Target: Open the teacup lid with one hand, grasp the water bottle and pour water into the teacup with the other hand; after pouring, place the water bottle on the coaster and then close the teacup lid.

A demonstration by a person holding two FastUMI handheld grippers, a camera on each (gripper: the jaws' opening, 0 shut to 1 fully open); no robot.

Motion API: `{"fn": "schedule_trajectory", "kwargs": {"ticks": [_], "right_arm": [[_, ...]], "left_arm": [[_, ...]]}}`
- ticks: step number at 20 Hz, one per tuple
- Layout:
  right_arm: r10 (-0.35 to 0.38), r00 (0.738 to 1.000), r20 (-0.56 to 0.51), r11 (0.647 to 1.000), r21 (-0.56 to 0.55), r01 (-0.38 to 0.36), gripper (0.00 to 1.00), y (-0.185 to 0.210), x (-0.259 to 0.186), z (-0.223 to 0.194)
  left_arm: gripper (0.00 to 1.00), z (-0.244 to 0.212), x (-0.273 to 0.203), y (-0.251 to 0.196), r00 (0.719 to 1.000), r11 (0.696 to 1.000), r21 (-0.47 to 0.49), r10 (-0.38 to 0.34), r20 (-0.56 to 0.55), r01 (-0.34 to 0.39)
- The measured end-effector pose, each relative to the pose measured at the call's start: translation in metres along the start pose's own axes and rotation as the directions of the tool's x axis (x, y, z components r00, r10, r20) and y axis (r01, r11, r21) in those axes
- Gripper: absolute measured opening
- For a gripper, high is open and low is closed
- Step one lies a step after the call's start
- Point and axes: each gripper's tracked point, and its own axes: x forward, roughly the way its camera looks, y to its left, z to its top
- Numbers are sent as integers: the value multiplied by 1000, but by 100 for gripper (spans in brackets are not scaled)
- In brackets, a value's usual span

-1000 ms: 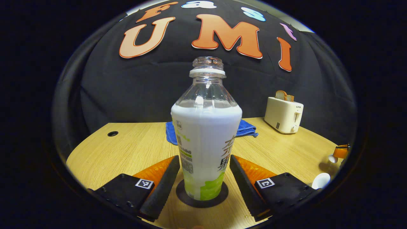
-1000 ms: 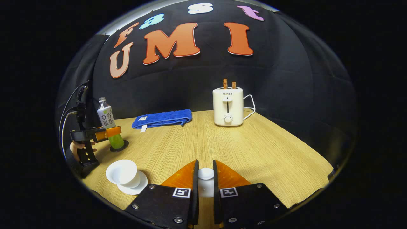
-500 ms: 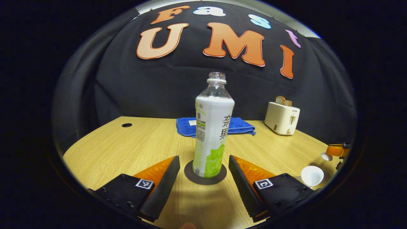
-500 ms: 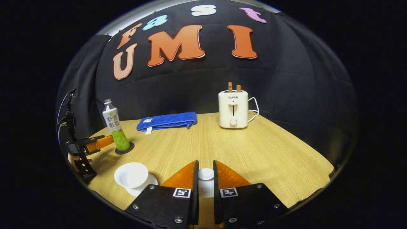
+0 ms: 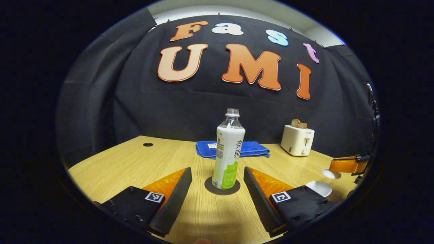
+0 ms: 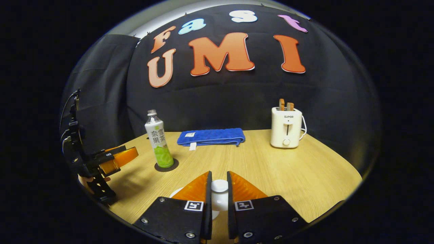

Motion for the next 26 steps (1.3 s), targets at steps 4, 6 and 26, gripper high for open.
{"fn": "schedule_trajectory", "kwargs": {"ticks": [4,6,26], "right_arm": [[49,999,-7,999,-21,-49,19,24,7,-6],[59,998,-19,998,-31,-60,19,31,10,-12],[69,998,-5,997,-31,-69,67,31,4,-14]], "left_arm": [[97,6,-10,1,1000,1000,-3,5,20,-5],[99,4,-11,2,1000,1000,-2,8,15,-8],[99,2,-16,0,1000,1000,1,5,16,-5]]}}
